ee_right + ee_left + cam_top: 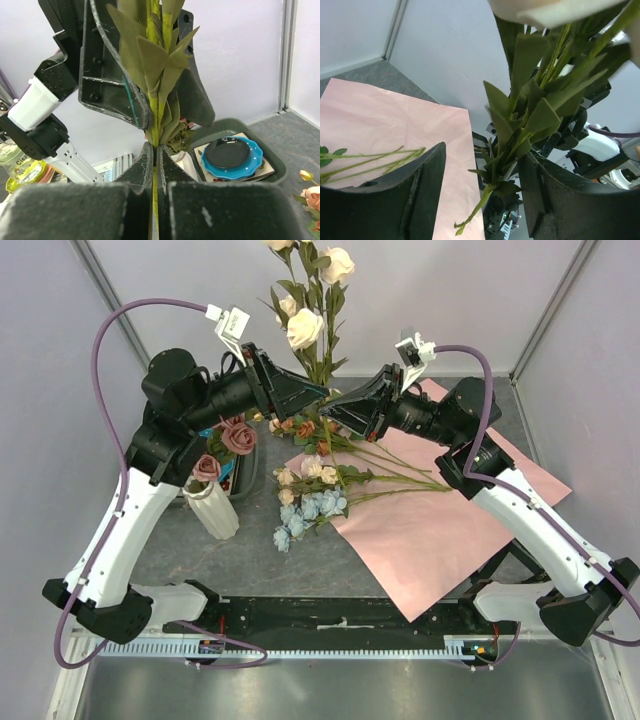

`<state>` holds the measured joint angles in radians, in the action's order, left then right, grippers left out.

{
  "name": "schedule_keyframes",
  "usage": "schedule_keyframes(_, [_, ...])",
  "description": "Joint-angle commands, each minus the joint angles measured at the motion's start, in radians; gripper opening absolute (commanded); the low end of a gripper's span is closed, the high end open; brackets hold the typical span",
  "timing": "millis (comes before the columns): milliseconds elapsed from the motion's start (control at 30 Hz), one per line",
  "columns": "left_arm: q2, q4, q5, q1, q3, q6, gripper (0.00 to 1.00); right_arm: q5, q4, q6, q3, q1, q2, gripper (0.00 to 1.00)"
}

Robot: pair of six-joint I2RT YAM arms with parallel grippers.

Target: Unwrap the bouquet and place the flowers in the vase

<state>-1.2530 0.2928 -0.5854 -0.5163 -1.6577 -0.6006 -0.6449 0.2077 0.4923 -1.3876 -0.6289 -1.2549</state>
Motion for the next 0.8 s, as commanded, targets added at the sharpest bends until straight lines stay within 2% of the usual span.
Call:
schedule_keyframes(0, [-0.005, -0.047, -0.027, 0.002, -0.053, -0.037, 0.60, -0.062, 0.068, 0.012, -0.004, -0.029, 0.014, 0.00])
schedule_keyframes(67, [-0.002, -0.060, -0.028, 0.002, -0.057, -0.033, 0.45, -0.068, 0.068, 0.002, -0.005, -0.041, 0.011, 0.00])
schedule_keyframes(100, [0.001, -0.061, -0.024, 0.002, -0.057, -0.027, 0.32, -0.070, 0.067, 0.000, -0.007, -0.045, 0.009, 0.00])
schedule_keyframes(133, [0.021, -0.064, -0.016, 0.002, -0.057, -0.001, 0.14, -0.070, 0.067, 0.000, -0.008, -0.049, 0.006, 0.00])
schedule_keyframes(200, [0.049, -0.044, 0.040, 0.002, -0.062, 0.071, 0.02, -0.049, 0.053, -0.006, -0.011, -0.049, 0.003, 0.26])
schedule_keyframes(233, [0.079, -0.028, 0.068, 0.002, -0.082, 0.103, 0.02, -0.026, 0.036, -0.018, -0.013, -0.051, 0.006, 0.42])
schedule_keyframes(267, [0.095, 0.026, 0.097, 0.002, -0.100, 0.140, 0.02, -0.004, -0.003, -0.033, -0.011, -0.049, 0.011, 0.77])
schedule_keyframes(300, [0.104, 0.058, 0.154, 0.002, -0.126, 0.224, 0.02, 0.046, -0.019, -0.079, -0.007, -0.049, 0.034, 0.87])
schedule_keyframes(367, [0.115, 0.197, 0.228, 0.002, -0.242, 0.306, 0.02, 0.118, -0.059, -0.124, 0.019, -0.051, 0.066, 0.98])
schedule_keyframes(533, [0.112, 0.390, 0.631, 0.002, -0.482, 0.582, 0.02, 0.359, -0.123, -0.228, 0.064, -0.048, 0.158, 0.98])
schedule_keyframes(567, [0.116, 0.413, 0.771, 0.002, -0.505, 0.599, 0.02, 0.373, -0.145, -0.238, 0.068, -0.049, 0.160, 0.98])
schedule_keyframes(633, [0.125, 0.442, 0.879, 0.002, -0.554, 0.702, 0.02, 0.381, -0.168, -0.265, 0.068, -0.048, 0.157, 0.98])
schedule_keyframes(700, [0.165, 0.424, 0.993, -0.001, -0.553, 0.760, 0.02, 0.383, -0.200, -0.274, 0.064, -0.046, 0.143, 0.98])
schedule_keyframes(767, [0.213, 0.393, 1.095, -0.001, -0.486, 0.804, 0.02, 0.380, -0.206, -0.274, 0.073, -0.048, 0.137, 0.98])
